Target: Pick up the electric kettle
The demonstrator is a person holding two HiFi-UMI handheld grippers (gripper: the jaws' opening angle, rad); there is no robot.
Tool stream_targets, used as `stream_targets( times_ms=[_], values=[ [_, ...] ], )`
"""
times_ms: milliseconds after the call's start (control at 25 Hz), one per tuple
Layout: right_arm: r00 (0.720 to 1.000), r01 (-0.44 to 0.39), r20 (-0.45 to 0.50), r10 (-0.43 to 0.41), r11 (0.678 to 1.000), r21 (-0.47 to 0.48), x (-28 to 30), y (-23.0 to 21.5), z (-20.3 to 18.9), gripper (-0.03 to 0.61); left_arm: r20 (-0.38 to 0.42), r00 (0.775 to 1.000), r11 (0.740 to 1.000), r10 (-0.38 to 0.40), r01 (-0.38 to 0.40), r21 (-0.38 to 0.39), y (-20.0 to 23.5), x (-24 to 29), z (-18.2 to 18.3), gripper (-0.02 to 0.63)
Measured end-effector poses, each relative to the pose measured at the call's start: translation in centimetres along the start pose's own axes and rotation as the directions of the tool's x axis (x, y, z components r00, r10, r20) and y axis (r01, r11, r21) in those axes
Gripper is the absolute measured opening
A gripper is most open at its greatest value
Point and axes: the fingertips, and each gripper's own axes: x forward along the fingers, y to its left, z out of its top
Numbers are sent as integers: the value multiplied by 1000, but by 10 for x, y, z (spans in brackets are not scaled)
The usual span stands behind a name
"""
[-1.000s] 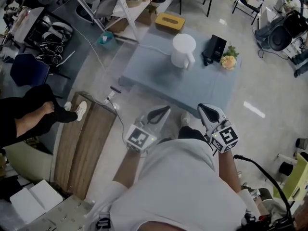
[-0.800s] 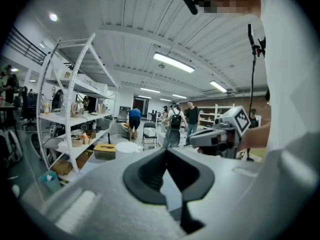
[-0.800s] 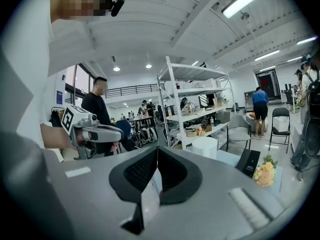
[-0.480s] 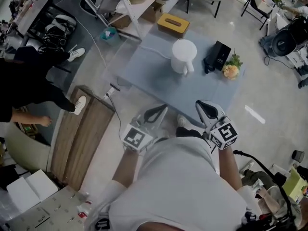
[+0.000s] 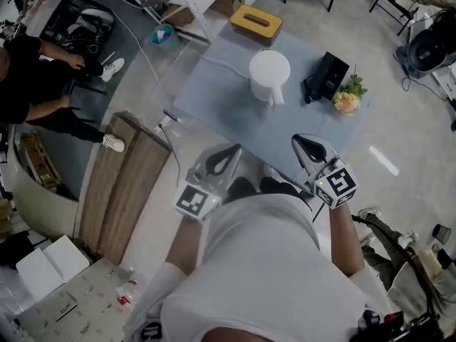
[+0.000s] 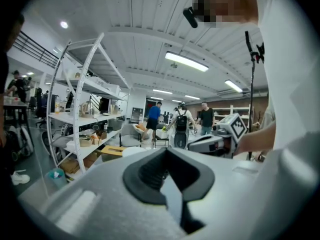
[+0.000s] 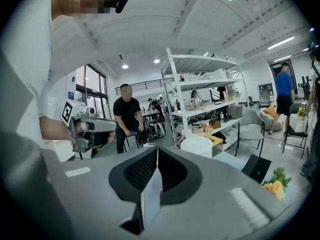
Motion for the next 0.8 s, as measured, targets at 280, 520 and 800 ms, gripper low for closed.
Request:
stream_targets(
  times_ms=[280, 520, 800],
  values=[
    [998, -37, -57, 36, 999, -16, 24, -23, -12, 23, -16, 999, 1000, 31, -31, -4, 18, 8, -6, 3],
    [994, -49, -103, 47, 998, -24, 53, -40, -29, 53, -24, 1000, 1000, 21, -21, -8, 40, 11, -6, 3],
    [988, -36, -153, 34, 999, -11, 86, -67, -51, 128, -20, 1000, 1000, -14, 14, -11, 66, 20, 3, 3]
  ],
)
